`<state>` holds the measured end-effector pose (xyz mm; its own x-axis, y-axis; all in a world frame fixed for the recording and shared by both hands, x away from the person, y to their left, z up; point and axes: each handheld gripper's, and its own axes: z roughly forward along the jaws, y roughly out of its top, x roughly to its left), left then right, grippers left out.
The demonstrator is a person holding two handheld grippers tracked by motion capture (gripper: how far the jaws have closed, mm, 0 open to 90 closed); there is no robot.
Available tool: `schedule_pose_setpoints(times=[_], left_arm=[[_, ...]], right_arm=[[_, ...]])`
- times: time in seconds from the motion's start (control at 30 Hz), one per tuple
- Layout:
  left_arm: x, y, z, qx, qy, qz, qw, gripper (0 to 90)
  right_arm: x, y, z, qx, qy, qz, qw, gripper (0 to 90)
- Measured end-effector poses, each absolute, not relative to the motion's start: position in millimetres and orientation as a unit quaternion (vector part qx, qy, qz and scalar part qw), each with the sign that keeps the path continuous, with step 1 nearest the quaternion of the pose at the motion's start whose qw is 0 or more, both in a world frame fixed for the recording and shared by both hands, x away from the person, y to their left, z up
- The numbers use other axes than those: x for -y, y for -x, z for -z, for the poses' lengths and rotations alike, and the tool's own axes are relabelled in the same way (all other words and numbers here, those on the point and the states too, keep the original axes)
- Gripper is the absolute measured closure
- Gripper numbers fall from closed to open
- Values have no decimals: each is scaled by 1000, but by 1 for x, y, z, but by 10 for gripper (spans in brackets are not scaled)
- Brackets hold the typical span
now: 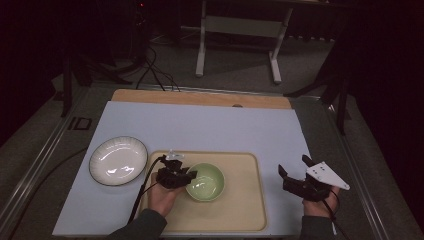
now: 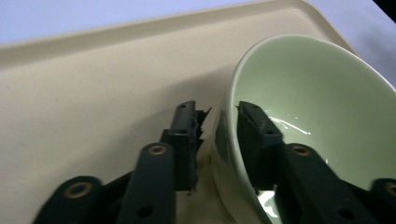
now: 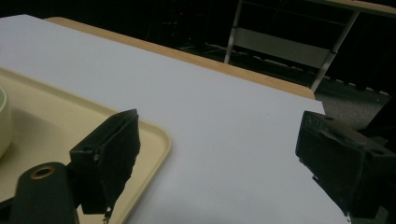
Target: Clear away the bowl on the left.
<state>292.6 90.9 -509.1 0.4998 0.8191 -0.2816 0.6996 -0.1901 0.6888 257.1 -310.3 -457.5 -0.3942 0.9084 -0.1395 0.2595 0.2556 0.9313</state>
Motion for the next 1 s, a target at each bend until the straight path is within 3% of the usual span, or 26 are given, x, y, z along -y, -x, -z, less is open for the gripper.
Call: schedule_pose_setpoints(times=[0.57,1.0], left_arm=[[-130,-281,465,-470,-755,-171,424,456],[-173,-270,441,-473,-723,-267,427,396]], right_arm=[[311,-256,457,-705,-413,-447,365,134],[311,-256,457,-705,-413,-448,364,133]])
